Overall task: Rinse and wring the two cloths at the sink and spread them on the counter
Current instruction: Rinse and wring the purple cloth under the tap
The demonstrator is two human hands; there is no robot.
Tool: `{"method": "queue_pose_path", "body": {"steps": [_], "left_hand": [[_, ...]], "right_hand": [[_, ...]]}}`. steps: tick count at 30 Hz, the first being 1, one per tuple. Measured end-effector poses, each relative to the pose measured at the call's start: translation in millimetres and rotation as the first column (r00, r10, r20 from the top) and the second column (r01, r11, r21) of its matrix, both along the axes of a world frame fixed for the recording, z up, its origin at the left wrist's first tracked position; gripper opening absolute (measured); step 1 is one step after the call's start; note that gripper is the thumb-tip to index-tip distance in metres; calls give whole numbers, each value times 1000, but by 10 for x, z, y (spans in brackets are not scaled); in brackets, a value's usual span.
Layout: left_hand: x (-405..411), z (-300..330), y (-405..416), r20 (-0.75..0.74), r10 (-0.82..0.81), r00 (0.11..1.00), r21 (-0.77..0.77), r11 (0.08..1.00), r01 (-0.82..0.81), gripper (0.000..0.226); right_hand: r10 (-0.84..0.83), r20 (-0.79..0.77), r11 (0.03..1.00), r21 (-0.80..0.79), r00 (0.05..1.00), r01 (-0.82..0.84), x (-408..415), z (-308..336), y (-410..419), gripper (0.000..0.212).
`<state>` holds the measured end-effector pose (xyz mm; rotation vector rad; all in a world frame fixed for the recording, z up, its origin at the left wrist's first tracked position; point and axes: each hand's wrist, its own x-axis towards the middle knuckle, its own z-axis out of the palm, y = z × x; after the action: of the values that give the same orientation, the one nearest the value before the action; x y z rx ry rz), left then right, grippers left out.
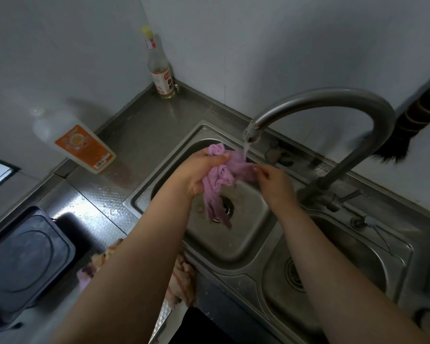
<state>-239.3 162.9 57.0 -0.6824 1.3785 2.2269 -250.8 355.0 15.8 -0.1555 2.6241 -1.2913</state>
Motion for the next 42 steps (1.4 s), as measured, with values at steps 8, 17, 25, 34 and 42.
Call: {"method": "queue_pose_path", "body": {"steps": [8,17,25,34,42], "left_hand": [[94,64,-83,26,-347,937,-836,507,211,31],[56,-158,17,112,95,989,-196,978,-72,23],[-14,-30,627,253,325,911,-18,943,-331,42],[-129,50,712,239,330,913,89,929,-359,36],[-109,17,645,240,203,949,138,961,-240,43]], "right_hand": [[4,86,988,-157,996,10,-247,251,173,26],[89,576,802,-525,812,285,-264,503,-313,28],[43,-44,990,135,998,-37,-273,418,-571,43],[18,75,999,41,997,-21,-454,369,-451,44],[65,52,996,61,997,-68,-430,312,-416,46]]}}
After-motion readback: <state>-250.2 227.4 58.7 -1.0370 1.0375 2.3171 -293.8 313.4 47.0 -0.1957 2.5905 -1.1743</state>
